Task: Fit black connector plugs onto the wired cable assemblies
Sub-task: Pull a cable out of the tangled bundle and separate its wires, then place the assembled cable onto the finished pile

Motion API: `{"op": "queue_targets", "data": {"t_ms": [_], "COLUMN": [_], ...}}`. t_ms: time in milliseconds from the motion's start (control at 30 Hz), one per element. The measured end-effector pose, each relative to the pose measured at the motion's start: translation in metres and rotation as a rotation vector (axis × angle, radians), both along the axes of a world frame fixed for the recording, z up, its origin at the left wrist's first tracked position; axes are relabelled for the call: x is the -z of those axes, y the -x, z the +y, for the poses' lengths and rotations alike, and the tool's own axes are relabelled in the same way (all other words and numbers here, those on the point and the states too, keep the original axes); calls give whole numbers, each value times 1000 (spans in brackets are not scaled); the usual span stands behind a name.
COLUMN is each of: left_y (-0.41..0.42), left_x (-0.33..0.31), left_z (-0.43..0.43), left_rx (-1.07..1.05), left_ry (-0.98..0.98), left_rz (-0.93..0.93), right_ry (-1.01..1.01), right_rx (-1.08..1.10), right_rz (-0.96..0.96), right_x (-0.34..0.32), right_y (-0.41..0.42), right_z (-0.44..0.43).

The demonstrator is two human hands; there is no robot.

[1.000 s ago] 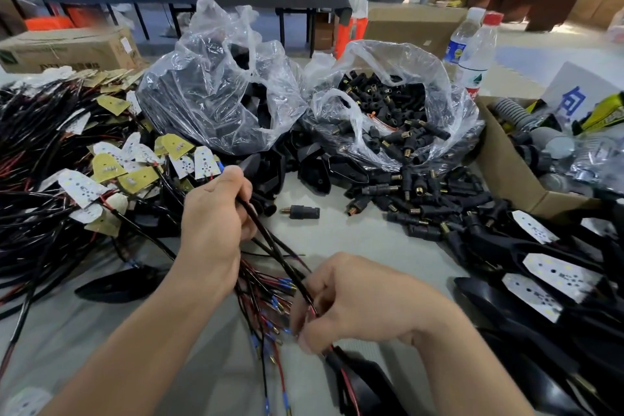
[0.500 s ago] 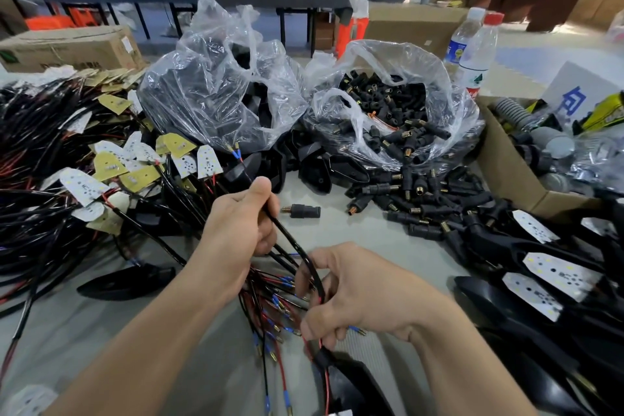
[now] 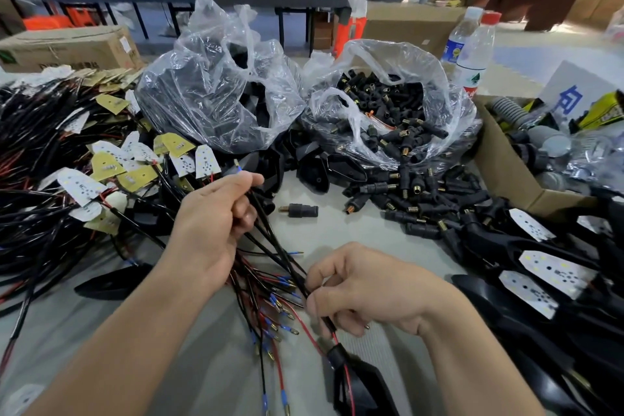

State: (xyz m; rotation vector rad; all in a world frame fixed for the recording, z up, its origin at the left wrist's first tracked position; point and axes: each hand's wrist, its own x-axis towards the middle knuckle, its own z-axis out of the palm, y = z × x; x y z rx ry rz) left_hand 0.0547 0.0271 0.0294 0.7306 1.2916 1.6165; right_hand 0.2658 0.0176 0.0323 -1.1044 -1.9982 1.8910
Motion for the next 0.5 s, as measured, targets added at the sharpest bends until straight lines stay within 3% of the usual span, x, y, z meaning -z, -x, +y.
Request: {"op": "queue_targets", "data": {"t_ms": [100, 200, 267, 333, 400, 433, 500], "left_y": [12, 20, 17, 9, 0, -4, -9], "left_x": [-4, -8, -10, -10, -8, -6, -4], "left_z": [2, 2, 0, -3, -4, -4, -4], "left_rx": [-83, -103, -31, 20, 37, 49, 103], "left_ry": [-29, -37, -1, 25, 27, 28, 41], "left_rz": [-90, 26, 104, 163, 233, 262, 290], "right_ry": [52, -8, -153, -291, -531, -679, -849], "right_rx": [-176, -248, 34, 546, 943, 976, 834], "right_rz": [-51, -88, -19, 103, 58, -52, -268], "right_x": [1, -3, 0, 10, 19, 23, 31], "right_y": [-9, -19, -20, -18, -20, -22, -24], "right_z": [3, 3, 11, 26, 43, 49, 58]}}
